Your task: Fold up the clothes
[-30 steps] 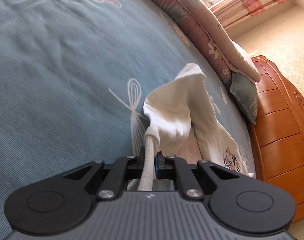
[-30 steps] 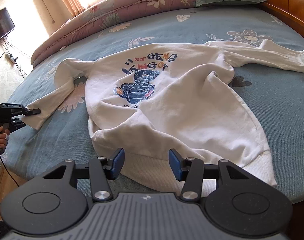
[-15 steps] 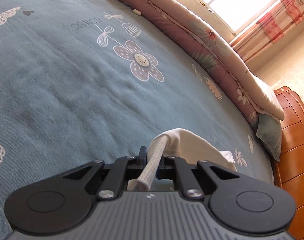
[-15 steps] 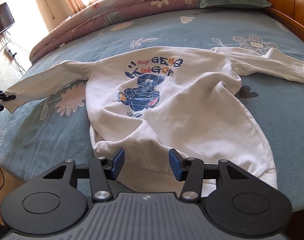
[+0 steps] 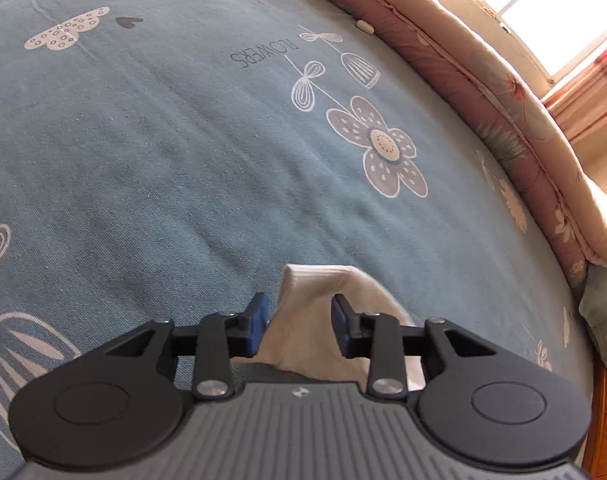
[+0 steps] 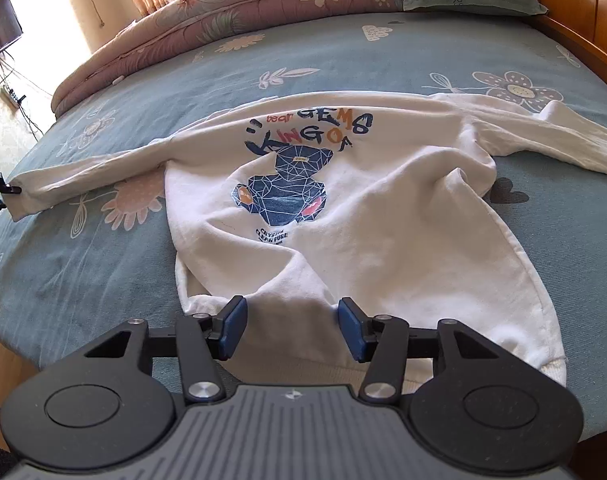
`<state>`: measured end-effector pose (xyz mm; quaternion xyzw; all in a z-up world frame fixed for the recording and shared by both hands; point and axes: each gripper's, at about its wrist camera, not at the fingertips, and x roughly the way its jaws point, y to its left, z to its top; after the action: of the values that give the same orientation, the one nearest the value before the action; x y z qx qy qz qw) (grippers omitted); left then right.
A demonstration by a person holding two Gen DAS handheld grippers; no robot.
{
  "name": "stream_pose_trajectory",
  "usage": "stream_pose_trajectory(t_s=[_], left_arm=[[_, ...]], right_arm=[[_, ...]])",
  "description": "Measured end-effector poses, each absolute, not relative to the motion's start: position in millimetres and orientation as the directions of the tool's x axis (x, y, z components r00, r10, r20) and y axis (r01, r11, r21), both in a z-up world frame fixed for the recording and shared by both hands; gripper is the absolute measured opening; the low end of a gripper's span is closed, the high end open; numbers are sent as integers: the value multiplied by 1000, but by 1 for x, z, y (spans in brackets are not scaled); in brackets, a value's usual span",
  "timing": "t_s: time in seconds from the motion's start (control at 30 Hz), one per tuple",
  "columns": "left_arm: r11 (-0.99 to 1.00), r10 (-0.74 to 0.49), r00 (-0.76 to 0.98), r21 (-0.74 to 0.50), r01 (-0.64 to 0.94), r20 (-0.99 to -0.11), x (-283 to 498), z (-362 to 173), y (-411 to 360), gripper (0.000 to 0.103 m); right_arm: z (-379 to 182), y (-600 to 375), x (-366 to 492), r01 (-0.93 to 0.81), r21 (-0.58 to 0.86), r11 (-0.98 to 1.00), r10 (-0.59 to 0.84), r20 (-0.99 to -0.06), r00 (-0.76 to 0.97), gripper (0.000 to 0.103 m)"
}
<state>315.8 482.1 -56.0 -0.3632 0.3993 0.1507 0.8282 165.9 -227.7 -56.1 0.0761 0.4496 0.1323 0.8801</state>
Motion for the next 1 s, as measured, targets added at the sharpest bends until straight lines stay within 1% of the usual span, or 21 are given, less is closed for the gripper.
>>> stream_pose_trajectory(t_s=[0.03,0.07,0.13,0.23,0.3,0.47,0.6,0.67,0.77,0.87,0.93,1.0], left_arm=[[678,-44,652,-502,-537,-757,315,-56,484,42],[683,-34,657,-498,-535,-753,314,-54,482,44],[693,-13,666,-487,-532,-746,314,-50,479,46],[771,-10,664,-429,-470,-748,321,-38,457,48],[811,-49,676,-424,-403,-735,327,-32,436,54],[884,-189,685,-425,-194,-704,342,-27,364,57],[908,-281,662,-415,-51,-695,341,-31,308,62],[920,-307,646,-392,13,-699,335,-35,282,63],[937,-311,625,-342,75,-716,323,-42,256,67],[951,-283,622,-299,83,-730,308,-51,251,67],[946,-276,629,-323,42,-727,300,-55,263,67],[922,-270,652,-385,-37,-709,293,-59,292,67]], right_arm=[[-56,-228,166,-165,253,953,301,-772,560,58],[-56,-228,167,-165,253,953,301,-773,559,58],[-57,-227,168,-165,253,953,302,-774,557,58],[-55,-228,169,-164,253,953,301,-771,561,58],[-54,-226,170,-169,253,952,304,-768,564,58],[-45,-219,172,-203,251,947,323,-752,575,58],[-33,-216,174,-240,239,941,337,-729,595,58],[-29,-216,177,-242,234,942,335,-722,605,58],[-28,-215,180,-245,237,940,340,-719,607,58],[-35,-212,179,-250,251,935,353,-723,594,58],[-39,-210,179,-249,255,934,355,-731,583,58],[-42,-210,178,-247,261,933,358,-734,576,58]])
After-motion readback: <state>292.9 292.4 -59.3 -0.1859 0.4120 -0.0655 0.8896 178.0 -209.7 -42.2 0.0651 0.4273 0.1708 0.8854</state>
